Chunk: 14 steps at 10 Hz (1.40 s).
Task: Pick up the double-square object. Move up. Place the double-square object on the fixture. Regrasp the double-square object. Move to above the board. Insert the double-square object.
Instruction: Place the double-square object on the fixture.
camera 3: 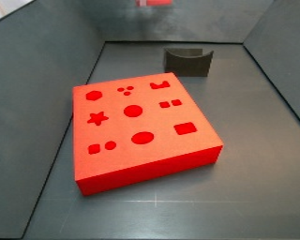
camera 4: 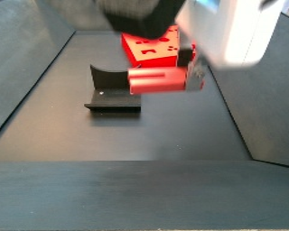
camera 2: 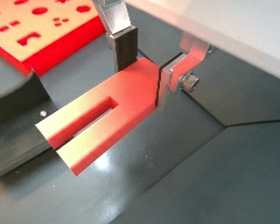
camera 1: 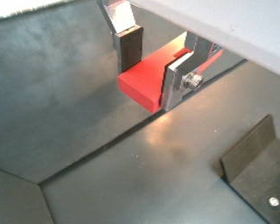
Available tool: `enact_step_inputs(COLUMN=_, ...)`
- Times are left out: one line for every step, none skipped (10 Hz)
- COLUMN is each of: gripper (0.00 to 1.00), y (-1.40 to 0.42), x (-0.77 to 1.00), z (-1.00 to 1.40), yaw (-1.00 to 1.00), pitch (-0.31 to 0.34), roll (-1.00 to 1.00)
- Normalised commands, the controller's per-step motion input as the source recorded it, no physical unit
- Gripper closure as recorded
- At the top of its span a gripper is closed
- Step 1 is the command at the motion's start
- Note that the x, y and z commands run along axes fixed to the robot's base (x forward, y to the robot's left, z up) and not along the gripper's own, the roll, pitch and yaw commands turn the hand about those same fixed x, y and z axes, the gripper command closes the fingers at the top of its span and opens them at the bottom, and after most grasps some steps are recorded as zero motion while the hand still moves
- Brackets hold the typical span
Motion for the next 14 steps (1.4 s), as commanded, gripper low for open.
enact_step_inputs(gripper=1.0, y=0.0, x=-0.01, z=0.37, yaw=0.02, pitch=0.099, roll=0.07)
enact_step_inputs(gripper=1.0, y=-0.94, x=1.0, z=0.03, yaw=1.0, pitch=-0.013, roll=-0.05)
enact_step_inputs(gripper=1.0, y=-0.93, x=1.0, z=-0.02, yaw=1.0, pitch=-0.009, roll=-0.05)
enact_step_inputs(gripper=1.0, y=-0.9, x=1.0, z=-0.02, yaw=1.0, pitch=-0.009, roll=-0.05)
enact_step_inputs(gripper=1.0, y=-0.82, x=1.0, z=-0.01, yaw=1.0, pitch=-0.009, roll=-0.05)
enact_step_inputs(gripper=1.0, y=-0.76, x=1.0, z=-0.02, yaw=1.0, pitch=-0.005, roll=-0.05)
enact_step_inputs(gripper=1.0, y=-0.68, x=1.0, z=-0.02, yaw=1.0, pitch=-0.002, roll=-0.05)
enact_step_inputs(gripper=1.0, y=-0.64, x=1.0, z=-0.02, yaw=1.0, pitch=0.0, roll=-0.05)
enact_step_inputs(gripper=1.0, y=-0.54, x=1.0, z=-0.02, yaw=1.0, pitch=0.006, roll=-0.06)
enact_step_inputs(gripper=1.0, y=-0.5, x=1.0, z=-0.02, yaw=1.0, pitch=0.009, roll=-0.06)
enact_step_inputs(gripper=1.0, y=-0.43, x=1.0, z=-0.02, yaw=1.0, pitch=0.015, roll=-0.06)
enact_step_inputs(gripper=1.0, y=-0.39, x=1.0, z=-0.02, yaw=1.0, pitch=0.022, roll=-0.07)
enact_step_inputs(gripper=1.0, y=-0.32, x=1.0, z=-0.02, yaw=1.0, pitch=0.032, roll=-0.07)
enact_step_inputs(gripper=1.0, y=-0.29, x=1.0, z=-0.02, yaw=1.0, pitch=0.038, roll=-0.08)
